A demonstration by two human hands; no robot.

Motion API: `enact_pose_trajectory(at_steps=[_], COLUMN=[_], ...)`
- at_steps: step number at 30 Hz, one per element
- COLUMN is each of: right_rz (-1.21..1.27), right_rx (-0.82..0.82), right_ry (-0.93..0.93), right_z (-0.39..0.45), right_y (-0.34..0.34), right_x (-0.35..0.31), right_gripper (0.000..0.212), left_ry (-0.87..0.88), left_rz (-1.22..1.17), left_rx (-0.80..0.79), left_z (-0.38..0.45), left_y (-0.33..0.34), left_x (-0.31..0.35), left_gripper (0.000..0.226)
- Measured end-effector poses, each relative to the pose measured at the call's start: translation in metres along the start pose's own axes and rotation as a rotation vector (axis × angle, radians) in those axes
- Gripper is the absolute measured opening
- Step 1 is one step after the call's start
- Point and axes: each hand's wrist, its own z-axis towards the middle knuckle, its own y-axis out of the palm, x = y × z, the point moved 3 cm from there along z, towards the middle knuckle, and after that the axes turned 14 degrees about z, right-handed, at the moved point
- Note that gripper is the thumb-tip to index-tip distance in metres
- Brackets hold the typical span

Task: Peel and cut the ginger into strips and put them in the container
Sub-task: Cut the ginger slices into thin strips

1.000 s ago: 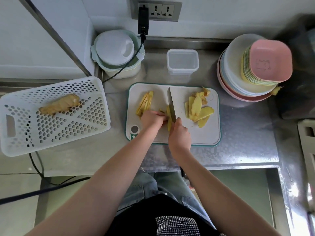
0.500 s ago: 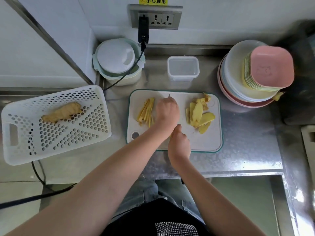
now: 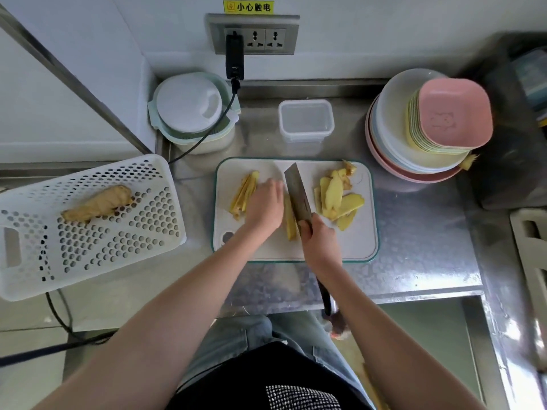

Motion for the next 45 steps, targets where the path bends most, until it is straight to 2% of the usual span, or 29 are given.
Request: enact_pose_trajectory(at_steps=[3, 6, 10, 16, 20, 23, 26, 28, 29, 31, 33, 34, 41, 45], right_rz=[0.061, 0.128, 0.062, 0.014, -0.066, -0.104, -0.141, -0.163, -0.168, -0.162, -0.165, -0.168, -0.181, -0.112], right_rx=[0.046, 0.103, 0.066, 0.036, 0.029, 0.032, 0.033, 0.033, 0.036, 0.039, 0.033, 0.032, 0.011, 0.038], right_ry=[-0.008, -0.004, -0.008, -0.007, -0.002, 0.015, 0.040, 0.047, 0.045, 0.038, 0.033, 0.034, 0.048, 0.046], right_z=[0.000, -0.006, -0.012, -0.012, -0.012, -0.012, -0.012, -0.013, -0.013, -0.013, -0.012, -0.011, -0.011, -0.008], right_y=[-0.009, -0.011, -0.005, 0.007, 0.011, 0.015, 0.019, 0.021, 0.021, 0.022, 0.023, 0.024, 0.032, 0.029], right_x=[0.001, -0.006, -0.013, -0.015, -0.016, -0.017, -0.018, -0.020, -0.020, -0.019, -0.018, -0.018, -0.019, -0.012], right_gripper=[0.023, 0.025, 0.024, 0.022, 0.019, 0.013, 0.011, 0.011, 0.010, 0.009, 0.008, 0.009, 0.029, 0.026], left_ry=[-0.120, -0.158, -0.168, -0.359, -0.335, -0.294, -0.155, -0.041, 0.001, 0.072, 0.074, 0.063, -0.069, -0.102], left_rz=[-0.208, -0.331, -0.350, -0.425, -0.413, -0.346, -0.274, -0.097, 0.046, 0.365, 0.529, 0.574, 0.609, 0.582], left_rx=[0.037, 0.109, 0.116, 0.134, 0.132, 0.119, 0.050, -0.062, -0.109, -0.149, -0.150, -0.164, -0.228, -0.189], left_z=[-0.021, -0.033, -0.039, -0.035, -0.018, -0.009, -0.001, 0.006, 0.011, 0.020, 0.025, 0.026, 0.022, 0.022], left_y=[0.013, 0.016, 0.017, 0.000, -0.017, -0.023, -0.031, -0.032, -0.030, -0.022, -0.011, -0.004, 0.018, 0.018], left_x=[-0.016, -0.019, -0.021, -0.024, -0.021, -0.014, 0.002, 0.018, 0.024, 0.032, 0.034, 0.033, 0.022, 0.031], left_gripper=[0.021, 0.025, 0.027, 0.019, 0.022, 0.024, 0.045, 0.062, 0.063, 0.048, 0.030, 0.032, 0.034, 0.048])
